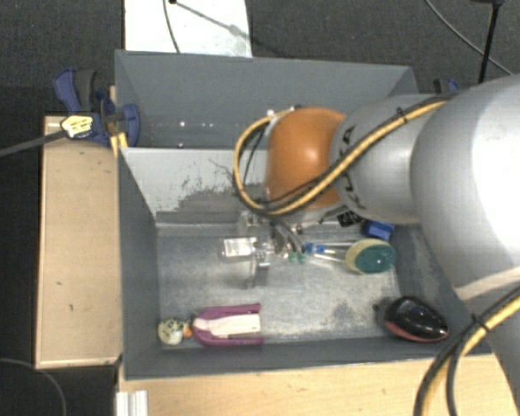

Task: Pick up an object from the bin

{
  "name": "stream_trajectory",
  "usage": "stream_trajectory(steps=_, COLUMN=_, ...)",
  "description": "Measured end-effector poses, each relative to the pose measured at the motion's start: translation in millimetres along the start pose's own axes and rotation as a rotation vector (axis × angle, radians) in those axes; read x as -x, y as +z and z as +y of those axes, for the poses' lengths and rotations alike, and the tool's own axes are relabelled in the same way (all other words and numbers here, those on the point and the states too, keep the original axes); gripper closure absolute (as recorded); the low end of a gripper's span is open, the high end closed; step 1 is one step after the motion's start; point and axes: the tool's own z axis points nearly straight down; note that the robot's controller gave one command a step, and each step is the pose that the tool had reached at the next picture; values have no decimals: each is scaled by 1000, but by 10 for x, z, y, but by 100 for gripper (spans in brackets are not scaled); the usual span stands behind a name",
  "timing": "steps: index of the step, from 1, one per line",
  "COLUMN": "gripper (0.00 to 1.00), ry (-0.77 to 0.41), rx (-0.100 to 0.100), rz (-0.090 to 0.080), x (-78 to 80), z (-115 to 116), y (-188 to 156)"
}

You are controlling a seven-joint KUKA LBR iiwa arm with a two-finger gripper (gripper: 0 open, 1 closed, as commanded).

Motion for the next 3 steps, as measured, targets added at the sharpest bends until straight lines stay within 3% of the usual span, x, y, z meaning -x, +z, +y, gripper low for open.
stream_trajectory(steps=1, gripper=0, ry=5, rx=1, rz=-2, x=6, z=2, y=-6)
stream_trajectory(steps=2, gripper=100, ry=7, rx=1, rz=-2, x=6, z=1, y=-7)
stream_trajectory(steps=3, gripper=100, ry=9, rx=2, rz=-12, x=29, z=4, y=-998)
